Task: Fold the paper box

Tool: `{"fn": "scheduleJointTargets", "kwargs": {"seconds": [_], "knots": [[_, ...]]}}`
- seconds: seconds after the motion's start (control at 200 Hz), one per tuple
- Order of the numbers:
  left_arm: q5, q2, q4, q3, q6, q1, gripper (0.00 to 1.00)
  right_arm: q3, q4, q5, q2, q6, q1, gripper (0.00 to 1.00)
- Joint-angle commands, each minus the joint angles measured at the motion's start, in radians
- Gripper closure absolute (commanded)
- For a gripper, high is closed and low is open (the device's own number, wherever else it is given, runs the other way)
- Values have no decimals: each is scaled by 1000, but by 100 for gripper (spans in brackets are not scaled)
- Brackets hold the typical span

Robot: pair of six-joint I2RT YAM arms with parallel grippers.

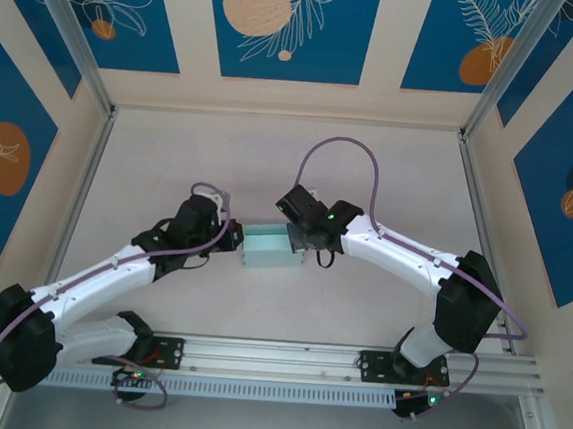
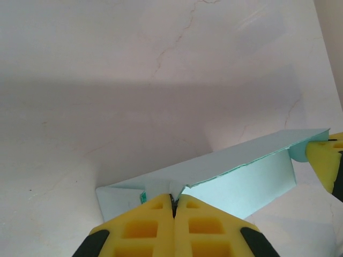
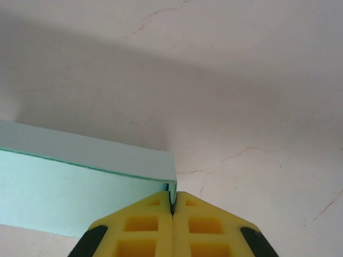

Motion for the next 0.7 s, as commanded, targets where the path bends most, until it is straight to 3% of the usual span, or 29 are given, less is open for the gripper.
{"fn": "scheduleJointTargets", "kwargs": {"seconds": [0.0, 0.695], "knots": [[-16, -27, 46, -9, -7, -21, 100, -8, 9, -3, 16, 11, 12, 100], [-116, -14, 76, -86, -37, -116, 100, -5, 7, 26, 24, 28, 38, 100]]}}
